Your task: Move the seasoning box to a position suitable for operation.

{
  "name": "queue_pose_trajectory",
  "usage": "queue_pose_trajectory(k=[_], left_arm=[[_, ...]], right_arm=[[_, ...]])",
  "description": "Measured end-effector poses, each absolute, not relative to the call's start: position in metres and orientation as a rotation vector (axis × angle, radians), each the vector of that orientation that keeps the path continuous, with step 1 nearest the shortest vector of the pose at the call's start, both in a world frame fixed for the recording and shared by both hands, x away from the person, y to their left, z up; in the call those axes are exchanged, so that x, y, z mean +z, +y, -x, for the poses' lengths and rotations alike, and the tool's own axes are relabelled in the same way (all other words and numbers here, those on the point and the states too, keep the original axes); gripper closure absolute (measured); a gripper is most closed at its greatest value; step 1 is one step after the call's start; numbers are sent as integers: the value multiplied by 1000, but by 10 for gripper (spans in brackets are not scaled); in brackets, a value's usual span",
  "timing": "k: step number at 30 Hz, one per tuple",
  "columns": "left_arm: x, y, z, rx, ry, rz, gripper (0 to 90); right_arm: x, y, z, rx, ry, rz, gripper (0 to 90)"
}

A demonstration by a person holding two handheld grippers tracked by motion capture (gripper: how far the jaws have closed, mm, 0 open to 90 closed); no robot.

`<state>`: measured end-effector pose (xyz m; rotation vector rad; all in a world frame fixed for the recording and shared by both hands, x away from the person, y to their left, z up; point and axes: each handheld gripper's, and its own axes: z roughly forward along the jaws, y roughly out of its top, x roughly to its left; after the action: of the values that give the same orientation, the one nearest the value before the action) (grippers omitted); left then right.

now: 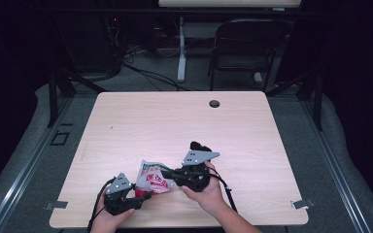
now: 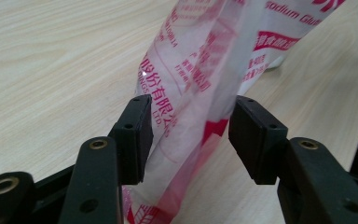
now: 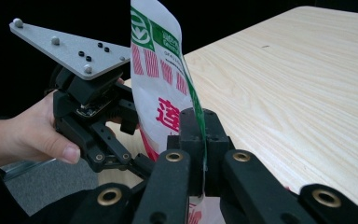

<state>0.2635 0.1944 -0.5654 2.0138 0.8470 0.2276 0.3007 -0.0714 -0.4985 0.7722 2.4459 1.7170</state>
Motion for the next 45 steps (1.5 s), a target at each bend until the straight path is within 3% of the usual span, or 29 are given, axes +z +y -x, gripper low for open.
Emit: queue_pose_trajectory(k=[8,18,45], left_arm=[[-567,191,-262,165,842,-1995,517],[-578,187,-273,122,890,-2016,343],[-588,168,-282,145,823,-2134,335]], right_arm=[[-495,-74,-300,1740,2426,-773,900],[-498,-79,-297,1739,2440,-734,900],[-506,-95,-291,1764,2410,-772,898]])
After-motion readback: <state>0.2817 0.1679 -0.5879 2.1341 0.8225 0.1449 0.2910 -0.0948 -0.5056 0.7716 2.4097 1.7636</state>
